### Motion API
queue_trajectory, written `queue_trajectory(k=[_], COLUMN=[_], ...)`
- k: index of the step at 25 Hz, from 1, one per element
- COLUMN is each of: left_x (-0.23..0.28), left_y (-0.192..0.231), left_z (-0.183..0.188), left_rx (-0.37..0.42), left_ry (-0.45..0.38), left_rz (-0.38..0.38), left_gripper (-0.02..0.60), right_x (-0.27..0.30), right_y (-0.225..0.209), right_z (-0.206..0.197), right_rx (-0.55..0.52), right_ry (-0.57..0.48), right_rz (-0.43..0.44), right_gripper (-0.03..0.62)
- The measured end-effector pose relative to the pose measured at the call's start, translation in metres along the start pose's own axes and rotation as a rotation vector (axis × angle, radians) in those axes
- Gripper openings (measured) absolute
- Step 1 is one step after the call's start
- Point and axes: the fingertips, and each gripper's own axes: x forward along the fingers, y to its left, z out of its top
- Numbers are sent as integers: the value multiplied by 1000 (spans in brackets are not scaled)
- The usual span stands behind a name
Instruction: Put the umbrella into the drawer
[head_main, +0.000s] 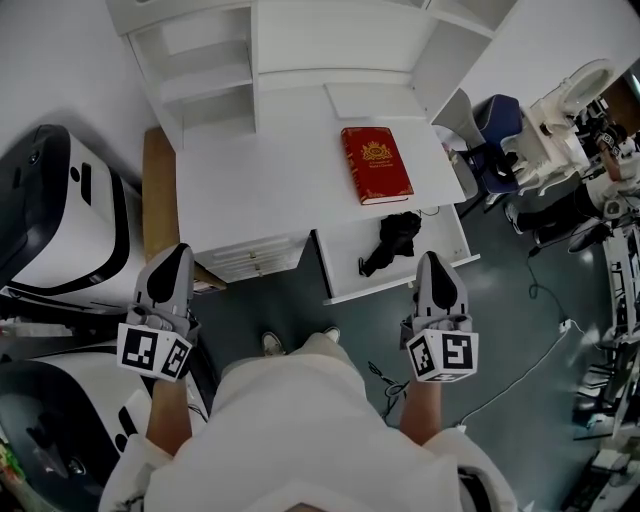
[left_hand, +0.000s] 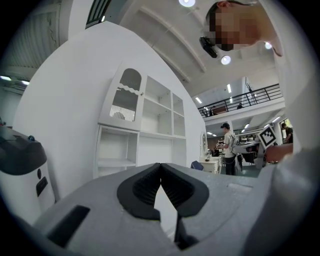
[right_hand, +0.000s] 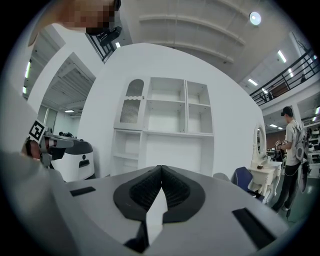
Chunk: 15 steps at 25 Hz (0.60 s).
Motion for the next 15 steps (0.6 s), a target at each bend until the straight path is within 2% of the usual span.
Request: queue_trajectory(k=[8, 15], left_x=[-2, -11], left_y=[2, 12], left_z=[-6, -15], left_rx=[-26, -47], left_ry=[1, 14], left_rz=[2, 50], left_gripper=[14, 14], right_x=[4, 7], right_y=[6, 15], right_z=[-1, 2], right_rx=[-42, -86], right_ry=[20, 31], right_rz=[10, 32], right_gripper=[0, 0])
